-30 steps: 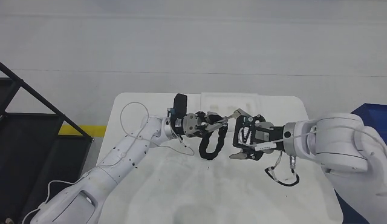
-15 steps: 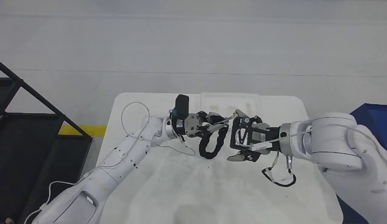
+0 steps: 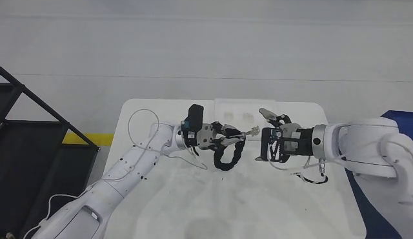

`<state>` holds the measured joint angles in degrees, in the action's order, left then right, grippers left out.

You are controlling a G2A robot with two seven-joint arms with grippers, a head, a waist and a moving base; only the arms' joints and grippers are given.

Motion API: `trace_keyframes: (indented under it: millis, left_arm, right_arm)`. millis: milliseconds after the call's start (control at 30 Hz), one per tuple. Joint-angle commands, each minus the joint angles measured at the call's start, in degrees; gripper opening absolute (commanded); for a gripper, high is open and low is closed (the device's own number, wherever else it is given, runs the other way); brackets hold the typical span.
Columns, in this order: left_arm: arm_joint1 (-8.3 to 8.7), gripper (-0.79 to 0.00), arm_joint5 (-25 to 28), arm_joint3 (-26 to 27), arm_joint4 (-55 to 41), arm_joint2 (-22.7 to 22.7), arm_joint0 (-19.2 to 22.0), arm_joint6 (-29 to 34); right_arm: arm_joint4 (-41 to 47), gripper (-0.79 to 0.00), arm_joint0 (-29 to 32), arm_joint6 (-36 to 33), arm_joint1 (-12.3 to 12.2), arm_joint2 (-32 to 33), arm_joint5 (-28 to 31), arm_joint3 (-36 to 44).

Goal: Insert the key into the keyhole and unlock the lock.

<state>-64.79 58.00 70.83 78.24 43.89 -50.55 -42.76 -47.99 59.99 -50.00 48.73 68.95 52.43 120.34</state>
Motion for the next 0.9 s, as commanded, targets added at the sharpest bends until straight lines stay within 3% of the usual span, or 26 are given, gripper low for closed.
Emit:
trace_keyframes:
  millis: [0,33,67,133,400,533,700,867]
  left_arm:
    - [0.45,-0.785,0.0,0.2,-0.3,-0.4,0.0,0.2]
    - [0.66,-0.785,0.0,0.3,-0.6,-0.7,0.1,0.3]
    - [0.87,-0.785,0.0,0.3,-1.0,-1.0,0.1,0.4]
    - [1.28,-0.785,0.0,0.5,-1.8,-1.8,0.3,0.8]
    - [2.62,-0.785,0.0,1.3,-3.6,-3.8,1.2,1.0]
    - [3.20,-0.785,0.0,1.7,-4.0,-4.5,1.4,1.0]
    - [3.82,-0.785,0.0,1.8,-4.9,-5.0,1.9,0.9]
    - [4.23,-0.785,0.0,2.0,-5.4,-5.3,2.3,1.0]
  right_arm:
    - [-3.2,-0.148,0.7,1.8,-0.1,0.3,0.4,0.3]
    - [-4.5,-0.200,1.1,2.5,-0.1,0.3,0.4,0.4]
    - [-5.8,-0.394,1.4,3.1,-0.1,0.3,0.1,0.5]
    - [-8.2,-0.511,1.8,4.2,-0.1,0.2,-0.1,0.9]
    - [-19.6,-0.717,3.4,8.5,-0.1,-0.2,-3.2,4.8]
    - [-22.2,-0.646,4.0,10.4,0.0,-1.2,-2.7,5.3]
    - [-23.1,-0.643,3.6,11.6,0.1,-2.3,-2.5,5.0]
    - [-23.6,-0.554,3.3,10.9,0.2,-2.9,-2.6,4.6]
